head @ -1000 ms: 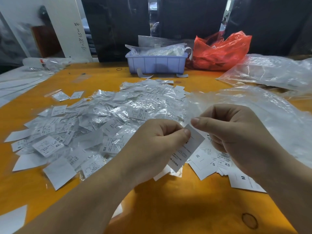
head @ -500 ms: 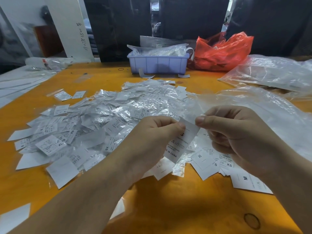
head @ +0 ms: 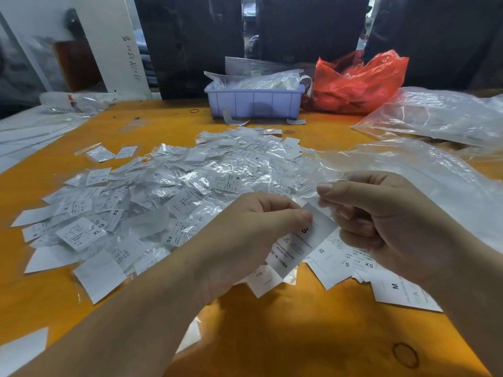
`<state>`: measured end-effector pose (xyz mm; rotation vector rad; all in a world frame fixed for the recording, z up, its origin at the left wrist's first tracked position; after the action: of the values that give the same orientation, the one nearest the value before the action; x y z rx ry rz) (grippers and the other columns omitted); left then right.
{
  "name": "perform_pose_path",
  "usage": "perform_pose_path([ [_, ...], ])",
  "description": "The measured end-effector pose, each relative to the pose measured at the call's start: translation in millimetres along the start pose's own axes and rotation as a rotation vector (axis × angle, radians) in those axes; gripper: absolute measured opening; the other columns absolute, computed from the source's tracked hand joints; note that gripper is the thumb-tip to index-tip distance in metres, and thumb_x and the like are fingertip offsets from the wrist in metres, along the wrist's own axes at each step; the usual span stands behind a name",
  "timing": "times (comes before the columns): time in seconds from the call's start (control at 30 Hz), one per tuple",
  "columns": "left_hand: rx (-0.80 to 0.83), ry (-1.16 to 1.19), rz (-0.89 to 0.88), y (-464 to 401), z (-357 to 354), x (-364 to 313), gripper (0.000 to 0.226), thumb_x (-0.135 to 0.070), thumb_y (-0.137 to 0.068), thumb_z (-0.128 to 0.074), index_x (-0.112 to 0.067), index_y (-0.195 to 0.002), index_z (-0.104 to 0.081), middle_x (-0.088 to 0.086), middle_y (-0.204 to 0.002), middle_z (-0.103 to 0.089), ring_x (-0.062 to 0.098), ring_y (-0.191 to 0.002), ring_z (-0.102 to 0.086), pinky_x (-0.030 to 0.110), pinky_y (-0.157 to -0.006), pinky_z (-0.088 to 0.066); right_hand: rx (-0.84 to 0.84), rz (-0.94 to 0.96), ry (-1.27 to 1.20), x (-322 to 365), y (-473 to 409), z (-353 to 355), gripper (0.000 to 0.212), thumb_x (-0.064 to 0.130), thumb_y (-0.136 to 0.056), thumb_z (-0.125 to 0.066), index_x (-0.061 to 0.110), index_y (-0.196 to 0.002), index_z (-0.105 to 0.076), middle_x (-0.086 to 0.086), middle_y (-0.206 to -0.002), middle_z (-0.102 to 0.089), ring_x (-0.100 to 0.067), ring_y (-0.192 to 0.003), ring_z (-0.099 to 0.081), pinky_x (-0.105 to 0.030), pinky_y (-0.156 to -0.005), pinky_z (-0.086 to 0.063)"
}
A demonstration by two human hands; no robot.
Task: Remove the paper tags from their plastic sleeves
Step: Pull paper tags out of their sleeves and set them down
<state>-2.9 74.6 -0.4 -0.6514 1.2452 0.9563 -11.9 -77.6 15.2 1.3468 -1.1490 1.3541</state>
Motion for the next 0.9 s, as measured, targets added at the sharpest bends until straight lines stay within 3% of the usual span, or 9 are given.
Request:
perform_pose_path([
  [0.07, -0.012, 0.017, 0.011, -0.4, 1.0, 0.6, 0.035, -0.042, -0.073, -0.061, -0.013, -0.088, -0.073, -0.001, -0.073, -0.064, 0.019, -0.073, -0.054, 0.036, -0.071, -0.036, 0.019, -0.003, 0.003, -0.9, -0.4, 0.5, 0.014, 0.015, -0.065, -0.081, 0.01, -0.062, -0.068, -0.012, -0.06, -0.02, -0.018, -0.048, -0.013, -0.019, -0.037, -0.02],
  [0.33, -0.066, 0.032, 0.015, -0.7, 5.4, 0.1, 0.033, -0.046, -0.073, -0.062, -0.017, -0.083, -0.073, -0.009, -0.07, -0.064, 0.019, -0.076, -0.054, 0.034, -0.069, -0.037, 0.09, 0.008, 0.047, 0.2, -1.6, -0.2, 0.024, 0.02, -0.073, -0.071, 0.016, -0.053, -0.057, -0.017, -0.066, -0.016, -0.021, -0.051, -0.011, -0.019, -0.04, -0.018],
  [0.5, -0.086, 0.09, -0.024, 0.2, 8.0, -1.5, 0.021, -0.032, -0.089, -0.063, -0.021, -0.073, -0.072, -0.011, -0.06, -0.06, 0.002, -0.054, -0.052, 0.019, -0.052, -0.041, 0.114, 0.004, 0.089, -0.4, -0.7, -1.4, 0.012, 0.023, -0.072, -0.072, 0.016, -0.063, -0.068, -0.01, -0.059, -0.019, -0.02, -0.05, -0.011, -0.019, -0.04, -0.019],
  [0.73, -0.144, 0.089, -0.069, -2.7, 11.7, 1.3, 0.019, -0.03, -0.088, -0.066, -0.011, -0.087, -0.071, -0.011, -0.058, -0.058, 0.002, -0.046, -0.045, 0.015, -0.046, -0.036, 0.121, -0.018, 0.147, -2.9, 0.6, -5.9, 0.01, 0.025, -0.07, -0.073, 0.015, -0.07, -0.074, -0.006, -0.054, -0.025, -0.018, -0.048, -0.017, -0.02, -0.039, -0.023],
  [0.83, -0.142, 0.114, -0.08, -3.5, 11.1, 1.6, 0.028, -0.038, -0.079, -0.069, -0.012, -0.09, -0.071, -0.011, -0.061, -0.06, 0.003, -0.048, -0.047, 0.016, -0.046, -0.038, 0.11, -0.013, 0.166, -2.0, 0.7, -5.3, 0.011, 0.02, -0.068, -0.083, 0.014, -0.07, -0.073, -0.006, -0.054, -0.025, -0.016, -0.046, -0.019, -0.02, -0.039, -0.024],
  [0.9, -0.139, 0.135, -0.073, -3.1, 10.9, 2.0, 0.032, -0.043, -0.07, -0.069, -0.016, -0.088, -0.072, -0.011, -0.065, -0.061, 0.003, -0.051, -0.051, 0.017, -0.047, -0.04, 0.076, -0.004, 0.143, -0.3, 0.4, -2.5, 0.015, 0.022, -0.066, -0.077, 0.01, -0.073, -0.073, -0.004, -0.051, -0.027, -0.013, -0.044, -0.02, -0.02, -0.038, -0.024],
])
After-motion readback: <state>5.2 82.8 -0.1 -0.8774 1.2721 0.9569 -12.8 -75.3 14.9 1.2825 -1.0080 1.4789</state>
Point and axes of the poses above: each hand's wrist, its own y-axis away from the middle knuckle, its own z-axis out of the back of the hand, x = y × z, the point moved 5 cm from there along -y, towards the middle knuckle
